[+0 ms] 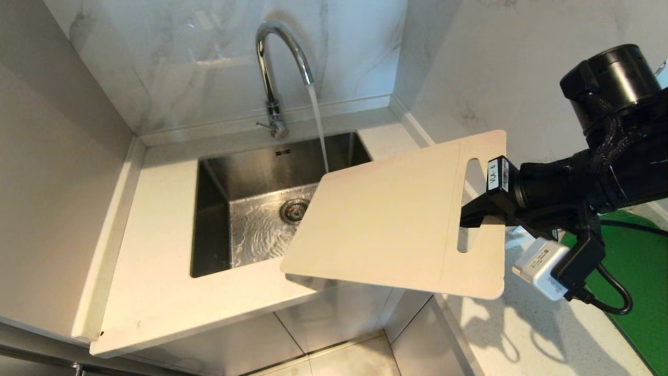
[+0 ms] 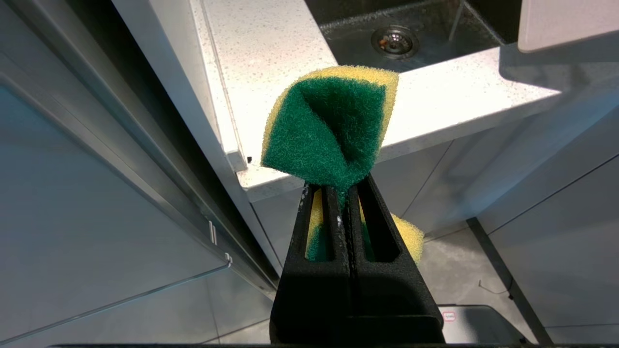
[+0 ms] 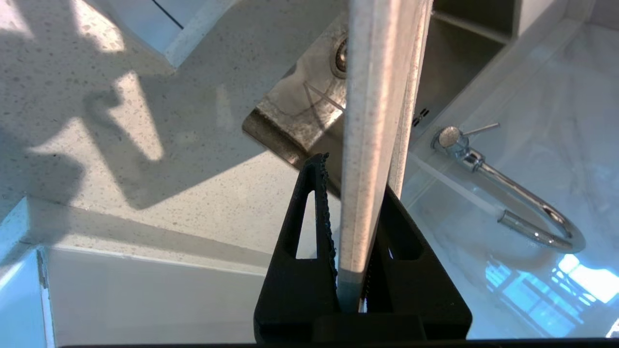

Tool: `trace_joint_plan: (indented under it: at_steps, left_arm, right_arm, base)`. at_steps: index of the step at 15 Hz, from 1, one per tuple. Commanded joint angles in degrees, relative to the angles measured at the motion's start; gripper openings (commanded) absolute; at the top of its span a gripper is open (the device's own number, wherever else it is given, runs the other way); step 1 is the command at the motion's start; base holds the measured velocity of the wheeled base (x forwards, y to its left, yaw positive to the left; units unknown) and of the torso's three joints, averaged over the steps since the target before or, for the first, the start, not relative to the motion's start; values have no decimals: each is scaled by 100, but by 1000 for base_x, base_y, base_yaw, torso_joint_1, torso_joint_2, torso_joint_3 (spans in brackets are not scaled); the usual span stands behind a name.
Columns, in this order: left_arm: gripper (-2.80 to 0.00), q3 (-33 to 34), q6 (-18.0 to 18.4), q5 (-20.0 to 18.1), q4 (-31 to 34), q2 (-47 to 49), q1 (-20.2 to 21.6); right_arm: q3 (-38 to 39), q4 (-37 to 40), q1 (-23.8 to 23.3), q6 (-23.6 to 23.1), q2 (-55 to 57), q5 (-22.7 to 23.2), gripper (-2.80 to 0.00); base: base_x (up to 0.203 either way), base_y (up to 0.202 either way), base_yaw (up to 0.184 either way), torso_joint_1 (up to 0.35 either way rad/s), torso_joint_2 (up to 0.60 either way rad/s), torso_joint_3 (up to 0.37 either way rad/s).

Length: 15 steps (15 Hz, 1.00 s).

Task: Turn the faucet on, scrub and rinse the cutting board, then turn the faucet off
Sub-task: Pick up the cutting board

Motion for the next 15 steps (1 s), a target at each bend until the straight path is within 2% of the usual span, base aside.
trace_joint_plan:
  at_steps: [1,4,9,15]
  left_arm:
    - [-280,9,1,1,-2,-18,0]
    - [-280,9,1,1,-2,-18,0]
    - [-280,9,1,1,-2,-18,0]
    - [-280,9,1,1,-1,-18,0]
  right_arm:
    - [-262,143,-38,-116,31,16,-280]
    - [-672,596,-121,-389,110,16,-280]
    - [-891,665,-116,-864,107,16,-280]
    - [-1203,1034,-254,-915,164,156,-280]
  base:
    - [0,0,0,0,0,0]
    - [0,0,0,0,0,0]
    - [0,0,0,0,0,0]
    - [0,0,0,0,0,0]
